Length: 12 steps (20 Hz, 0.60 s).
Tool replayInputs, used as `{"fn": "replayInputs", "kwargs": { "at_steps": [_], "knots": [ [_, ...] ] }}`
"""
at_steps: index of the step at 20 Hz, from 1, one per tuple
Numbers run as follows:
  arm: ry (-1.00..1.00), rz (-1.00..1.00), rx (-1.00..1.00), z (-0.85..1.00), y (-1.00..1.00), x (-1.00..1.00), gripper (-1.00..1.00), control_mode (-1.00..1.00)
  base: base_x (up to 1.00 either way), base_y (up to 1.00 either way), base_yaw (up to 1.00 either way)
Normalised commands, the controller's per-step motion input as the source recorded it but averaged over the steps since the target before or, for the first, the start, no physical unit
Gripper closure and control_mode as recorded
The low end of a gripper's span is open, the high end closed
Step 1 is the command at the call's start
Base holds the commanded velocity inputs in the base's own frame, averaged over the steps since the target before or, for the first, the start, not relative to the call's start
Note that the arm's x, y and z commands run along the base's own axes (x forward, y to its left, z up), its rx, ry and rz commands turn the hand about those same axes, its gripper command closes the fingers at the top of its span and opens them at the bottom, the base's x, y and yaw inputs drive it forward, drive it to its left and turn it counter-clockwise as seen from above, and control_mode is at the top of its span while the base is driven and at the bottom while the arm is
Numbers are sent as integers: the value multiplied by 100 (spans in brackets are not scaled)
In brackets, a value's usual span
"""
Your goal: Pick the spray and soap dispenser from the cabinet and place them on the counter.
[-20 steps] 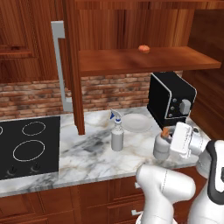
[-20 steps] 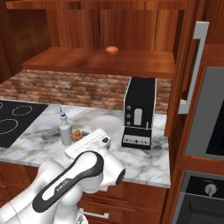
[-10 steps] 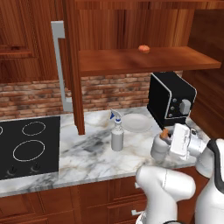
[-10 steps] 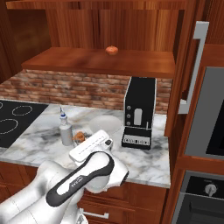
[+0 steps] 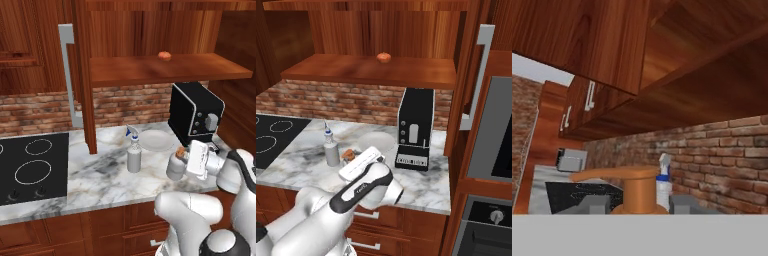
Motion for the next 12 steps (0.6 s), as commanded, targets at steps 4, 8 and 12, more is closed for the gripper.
{"fn": "replayInputs", "kwargs": {
  "at_steps": [4,8,12],
  "knots": [
    [0,0,0,-48,30,36,100,-100,0,0,0],
    [0,0,0,-42,30,32,100,-100,0,0,0],
    [0,0,0,-38,26,33,100,-100,0,0,0]
  ]
}}
